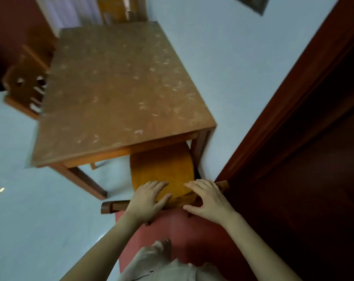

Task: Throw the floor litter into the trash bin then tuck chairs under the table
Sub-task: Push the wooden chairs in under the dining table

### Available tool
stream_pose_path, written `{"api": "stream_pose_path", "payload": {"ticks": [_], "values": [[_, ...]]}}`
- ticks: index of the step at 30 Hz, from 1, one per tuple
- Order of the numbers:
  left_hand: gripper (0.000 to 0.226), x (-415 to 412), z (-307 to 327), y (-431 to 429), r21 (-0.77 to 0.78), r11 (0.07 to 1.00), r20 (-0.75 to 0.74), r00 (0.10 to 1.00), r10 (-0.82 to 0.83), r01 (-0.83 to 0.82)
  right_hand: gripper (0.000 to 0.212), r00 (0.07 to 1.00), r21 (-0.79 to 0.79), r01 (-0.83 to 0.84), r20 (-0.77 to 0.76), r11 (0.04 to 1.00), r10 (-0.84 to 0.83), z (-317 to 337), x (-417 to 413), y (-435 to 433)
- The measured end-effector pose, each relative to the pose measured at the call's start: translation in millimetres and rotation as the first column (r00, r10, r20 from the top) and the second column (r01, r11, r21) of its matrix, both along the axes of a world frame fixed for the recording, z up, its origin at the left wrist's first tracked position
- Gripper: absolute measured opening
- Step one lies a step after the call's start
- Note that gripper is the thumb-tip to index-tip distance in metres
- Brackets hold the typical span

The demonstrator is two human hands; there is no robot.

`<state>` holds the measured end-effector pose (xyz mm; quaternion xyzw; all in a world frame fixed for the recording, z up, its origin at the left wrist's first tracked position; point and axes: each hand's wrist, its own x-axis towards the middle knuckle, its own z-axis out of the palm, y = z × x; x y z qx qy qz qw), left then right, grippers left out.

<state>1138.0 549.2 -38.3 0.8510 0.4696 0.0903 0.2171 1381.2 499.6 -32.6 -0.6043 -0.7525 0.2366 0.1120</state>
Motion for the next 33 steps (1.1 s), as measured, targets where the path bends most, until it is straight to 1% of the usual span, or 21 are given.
{"api": "stream_pose_path", "payload": {"ticks": [3,6,8,10,13,15,17,18,20,23,25,29,33], "values": [[0.054,6,-9,-24,0.013,0.994,-0.042,0.994,0.104,-0.104,0.068,0.992,-0.036,-0.128,0.006,0.991,0.128,-11,11,7],[0.052,11,-17,-45,0.049,0.983,-0.144,0.973,0.18,-0.175,0.067,0.971,-0.056,-0.231,0.054,0.971,0.234,-21,22,10],[0.049,12,-18,-55,0.081,0.973,-0.171,0.958,0.229,-0.218,0.064,0.965,-0.044,-0.256,0.048,0.966,0.258,-24,26,11],[0.047,12,-17,-60,0.081,0.961,-0.153,0.95,0.273,-0.263,0.059,0.976,-0.036,-0.219,-0.008,0.975,0.219,-26,26,12],[0.047,10,-21,-57,0.076,0.951,-0.13,0.942,0.308,-0.301,0.053,0.987,-0.045,-0.111,-0.12,0.993,0.105,-34,25,15],[0.048,9,-24,-55,0.07,0.935,-0.054,0.935,0.351,-0.347,0.048,0.983,-0.004,-0.067,-0.171,0.998,0.065,-39,25,17],[0.044,11,-28,-56,0.068,0.907,0.063,0.909,0.412,-0.416,0.044,0.981,0.015,-0.051,-0.186,0.999,0.053,-42,25,19],[0.041,12,-30,-57,0.069,0.895,0.111,0.895,0.433,-0.442,0.044,0.983,0.008,-0.058,-0.174,0.998,0.058,-43,25,21],[0.038,14,-34,-55,0.077,0.883,0.16,0.88,0.447,-0.463,0.047,0.983,-0.004,-0.071,-0.173,0.997,0.069,-45,26,23],[0.039,12,-39,-49,0.082,0.882,0.148,0.88,0.45,-0.465,0.052,0.965,0.082,-0.07,-0.248,0.994,0.088,-47,25,25],[0.041,11,-43,-45,0.087,0.88,0.137,0.88,0.454,-0.467,0.054,0.965,0.111,-0.07,-0.246,0.991,0.095,-48,25,27],[0.043,15,-42,-34,0.093,0.876,0.114,0.879,0.463,-0.474,0.041,0.971,0.136,-0.091,-0.206,0.987,0.118,-47,29,41],[0.046,22,-38,-21,0.082,0.869,0.109,0.871,0.479,-0.488,0.038,0.971,0.132,-0.089,-0.209,0.987,0.116,-46,35,58]]}}
